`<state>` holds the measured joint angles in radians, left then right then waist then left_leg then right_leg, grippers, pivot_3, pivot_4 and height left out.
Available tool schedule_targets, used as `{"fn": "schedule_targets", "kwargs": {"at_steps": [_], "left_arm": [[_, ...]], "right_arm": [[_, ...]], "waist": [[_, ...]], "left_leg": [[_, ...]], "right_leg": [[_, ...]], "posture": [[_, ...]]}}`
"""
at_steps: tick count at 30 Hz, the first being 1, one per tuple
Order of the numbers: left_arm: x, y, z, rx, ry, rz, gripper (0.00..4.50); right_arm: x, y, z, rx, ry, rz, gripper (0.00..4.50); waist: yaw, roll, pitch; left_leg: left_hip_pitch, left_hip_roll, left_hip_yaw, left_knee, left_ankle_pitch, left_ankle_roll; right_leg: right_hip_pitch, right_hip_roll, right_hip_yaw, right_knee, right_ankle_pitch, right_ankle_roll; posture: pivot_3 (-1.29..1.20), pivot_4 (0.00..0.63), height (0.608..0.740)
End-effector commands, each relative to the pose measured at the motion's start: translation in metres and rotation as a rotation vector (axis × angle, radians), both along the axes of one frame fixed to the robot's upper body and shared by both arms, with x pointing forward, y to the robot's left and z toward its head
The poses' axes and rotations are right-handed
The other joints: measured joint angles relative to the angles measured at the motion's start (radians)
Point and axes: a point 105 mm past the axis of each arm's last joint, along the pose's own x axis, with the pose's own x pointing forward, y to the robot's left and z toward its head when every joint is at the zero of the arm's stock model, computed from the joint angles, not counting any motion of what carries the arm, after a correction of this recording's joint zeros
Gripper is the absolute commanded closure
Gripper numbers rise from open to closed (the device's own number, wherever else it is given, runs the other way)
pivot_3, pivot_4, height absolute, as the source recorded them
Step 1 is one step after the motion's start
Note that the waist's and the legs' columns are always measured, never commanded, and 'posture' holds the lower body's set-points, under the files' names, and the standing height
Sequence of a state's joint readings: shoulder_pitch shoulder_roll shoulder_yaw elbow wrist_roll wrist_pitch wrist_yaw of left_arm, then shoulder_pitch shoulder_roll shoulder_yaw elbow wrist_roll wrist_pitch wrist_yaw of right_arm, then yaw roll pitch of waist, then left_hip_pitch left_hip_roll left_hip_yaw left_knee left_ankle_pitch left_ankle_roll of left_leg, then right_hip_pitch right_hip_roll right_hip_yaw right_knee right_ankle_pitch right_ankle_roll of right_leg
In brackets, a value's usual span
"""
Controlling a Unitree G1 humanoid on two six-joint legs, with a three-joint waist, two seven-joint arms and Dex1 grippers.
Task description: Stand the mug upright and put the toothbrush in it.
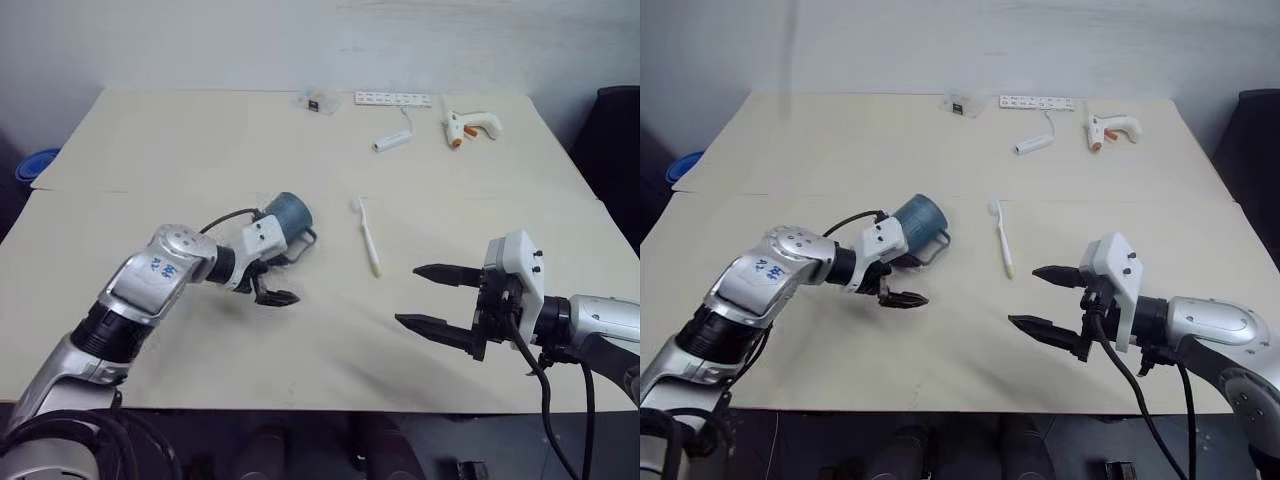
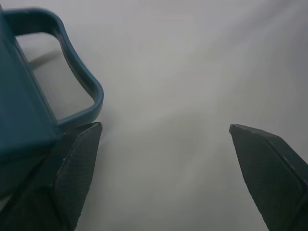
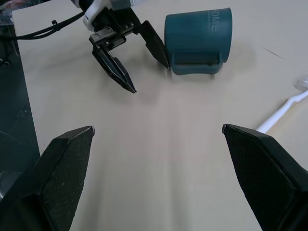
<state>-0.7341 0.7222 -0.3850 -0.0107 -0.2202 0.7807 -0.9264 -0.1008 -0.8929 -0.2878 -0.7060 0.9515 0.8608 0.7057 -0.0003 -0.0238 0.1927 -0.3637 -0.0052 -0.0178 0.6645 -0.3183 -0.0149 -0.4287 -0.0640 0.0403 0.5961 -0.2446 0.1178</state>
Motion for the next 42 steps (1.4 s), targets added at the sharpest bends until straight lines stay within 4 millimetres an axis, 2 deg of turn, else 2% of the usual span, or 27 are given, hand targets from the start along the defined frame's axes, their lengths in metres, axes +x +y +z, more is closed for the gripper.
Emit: {"fn": "schedule_targets", "kwargs": {"at_steps": [1, 5, 11, 14, 19, 23, 28, 33, 37, 42], "left_arm": [[0.012, -0.001, 0.009, 0.034, -0.097, 0.003, 0.00], [0.017, -0.005, 0.018, 0.032, -0.165, -0.001, 0.00], [-0.010, -0.004, 0.027, -0.062, -0.047, -0.062, 0.00], [-0.021, -0.008, 0.040, -0.138, 0.013, -0.101, 0.00], [-0.009, -0.025, 0.048, -0.178, 0.010, -0.048, 0.00], [-0.008, -0.047, 0.042, -0.152, -0.018, -0.066, 0.00], [0.008, -0.060, 0.039, -0.132, -0.080, 0.045, 0.00], [0.019, -0.058, 0.045, -0.099, -0.201, 0.117, 0.00], [0.019, -0.051, 0.052, -0.099, -0.239, 0.148, 0.00], [0.027, -0.033, 0.042, -0.060, -0.237, 0.231, 0.00]], "right_arm": [[-0.004, 0.002, 0.010, -0.003, -0.055, 0.008, 0.06], [-0.003, 0.000, 0.011, -0.012, -0.062, 0.002, 0.06], [-0.006, -0.002, 0.007, -0.023, -0.054, 0.003, 0.06], [-0.003, -0.003, 0.008, -0.029, -0.060, 0.004, 0.06], [-0.002, -0.003, 0.009, -0.028, -0.071, 0.009, 0.06], [-0.004, -0.002, 0.009, -0.031, -0.074, 0.013, 0.06], [-0.004, -0.003, 0.009, -0.034, -0.080, 0.002, 0.06], [-0.006, -0.003, 0.008, -0.032, -0.083, -0.004, 0.06], [-0.006, -0.005, 0.006, -0.033, -0.079, -0.014, 0.06], [-0.004, -0.004, 0.007, -0.028, -0.084, -0.015, 0.06]], "waist": [[0.000, 0.000, 0.000], [0.000, 0.000, 0.000], [-0.001, 0.000, 0.000], [-0.001, 0.000, 0.000], [0.007, 0.000, 0.000], [0.006, 0.000, 0.000], [0.003, 0.000, 0.000], [0.000, 0.000, 0.000], [0.002, 0.000, 0.000], [0.002, 0.000, 0.000]], "left_leg": [[-0.001, 0.000, 0.000, 0.000, 0.000, 0.000], [-0.005, 0.000, -0.001, 0.000, 0.000, 0.000], [-0.005, 0.000, -0.001, 0.000, 0.000, 0.000], [-0.005, 0.000, 0.000, 0.001, 0.000, 0.000], [-0.005, -0.001, -0.002, 0.004, 0.000, 0.000], [-0.005, -0.001, -0.002, 0.004, 0.000, 0.000], [-0.005, -0.001, -0.001, 0.004, 0.000, 0.000], [-0.004, -0.001, -0.002, 0.004, 0.000, 0.000], [-0.004, -0.001, -0.002, 0.003, 0.000, 0.000], [-0.004, -0.001, -0.002, 0.004, 0.000, 0.000]], "right_leg": [[0.000, 0.000, 0.000, 0.000, 0.000, 0.000], [-0.004, 0.000, -0.001, 0.000, 0.000, 0.001], [-0.005, -0.001, 0.000, 0.004, 0.001, 0.001], [-0.005, -0.001, 0.000, 0.003, 0.000, 0.000], [-0.003, -0.001, -0.002, 0.003, 0.001, 0.001], [-0.003, -0.001, -0.001, 0.003, 0.001, 0.001], [-0.003, -0.001, -0.001, 0.003, 0.001, 0.001], [-0.003, 0.000, 0.000, 0.004, 0.001, 0.001], [-0.003, 0.000, 0.000, 0.004, 0.001, 0.001], [-0.003, -0.001, 0.000, 0.004, 0.001, 0.001]], "posture": [[0.00, 0.150, 0.740], [0.00, 0.150, 0.740], [0.00, 0.150, 0.740], [0.00, 0.150, 0.740], [0.00, 0.150, 0.740], [0.00, 0.150, 0.740], [0.00, 0.150, 0.740], [0.00, 0.150, 0.740], [0.00, 0.150, 0.740], [0.00, 0.150, 0.740]]}}
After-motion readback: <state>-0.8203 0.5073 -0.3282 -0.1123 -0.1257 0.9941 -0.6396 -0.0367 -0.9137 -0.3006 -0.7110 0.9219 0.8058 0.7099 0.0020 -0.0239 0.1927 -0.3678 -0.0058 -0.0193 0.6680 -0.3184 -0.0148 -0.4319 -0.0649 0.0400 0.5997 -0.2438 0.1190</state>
